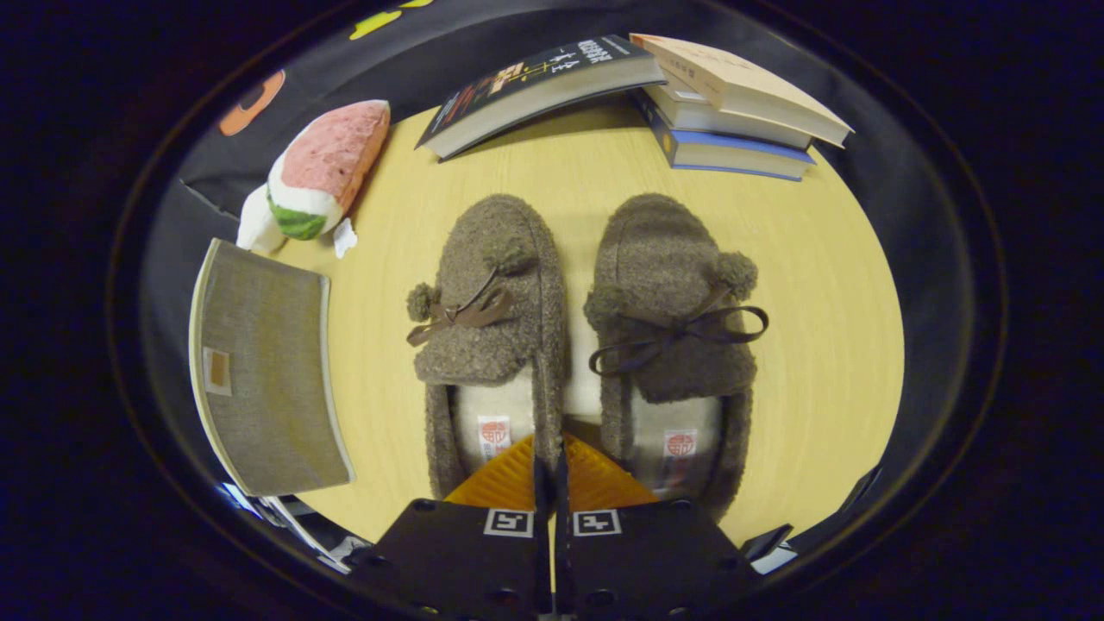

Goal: Open the storage box then place both shoes into the box .Put the left shoe in first, then the right shoe, with the right side of both shoes facing outward in a uniform manner.

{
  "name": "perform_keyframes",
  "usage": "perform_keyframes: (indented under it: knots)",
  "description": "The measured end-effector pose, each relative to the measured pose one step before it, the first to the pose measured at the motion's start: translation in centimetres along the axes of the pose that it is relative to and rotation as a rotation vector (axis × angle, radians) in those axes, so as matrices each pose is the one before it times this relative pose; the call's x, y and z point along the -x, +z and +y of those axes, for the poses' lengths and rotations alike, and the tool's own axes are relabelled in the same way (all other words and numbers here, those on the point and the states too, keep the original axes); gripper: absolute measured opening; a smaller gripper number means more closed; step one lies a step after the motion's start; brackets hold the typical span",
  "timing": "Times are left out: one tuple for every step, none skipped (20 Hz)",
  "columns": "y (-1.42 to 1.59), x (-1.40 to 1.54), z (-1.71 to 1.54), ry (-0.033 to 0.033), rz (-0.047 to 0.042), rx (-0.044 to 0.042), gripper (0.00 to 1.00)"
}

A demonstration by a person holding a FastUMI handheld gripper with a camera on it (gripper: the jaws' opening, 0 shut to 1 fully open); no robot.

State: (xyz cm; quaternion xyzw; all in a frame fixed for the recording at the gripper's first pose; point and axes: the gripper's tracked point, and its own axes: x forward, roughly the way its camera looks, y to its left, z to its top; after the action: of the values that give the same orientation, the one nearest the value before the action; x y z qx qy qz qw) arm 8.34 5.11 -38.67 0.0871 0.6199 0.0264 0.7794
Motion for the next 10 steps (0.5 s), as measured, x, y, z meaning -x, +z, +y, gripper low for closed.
perform_keyframes:
  knots:
    - [0.219,0.295,-0.311,-0.02164,-0.01835,-0.00216,0.01]
    - [0.308,0.506,-0.172,-0.00268,-0.02101,0.00148,0.00]
    - [0.155,0.836,0.249,0.00517,-0.01160,-0.00214,0.01]
    - [0.012,0.954,0.460,0.01262,-0.00553,-0.01284,0.00]
    - [0.006,1.025,0.403,0.00912,-0.00211,-0.01795,0.00]
    - [-0.007,1.059,0.362,0.00836,-0.00621,-0.01669,0.00]
    - [0.142,1.041,0.534,0.00767,-0.01003,-0.01039,0.00]
    - [0.031,1.057,0.548,0.00433,-0.01157,-0.00751,0.00]
    - [0.043,1.119,0.734,0.00893,-0.01076,-0.00616,0.00]
    - [-0.013,1.150,0.863,0.01105,-0.01058,-0.00836,0.00]
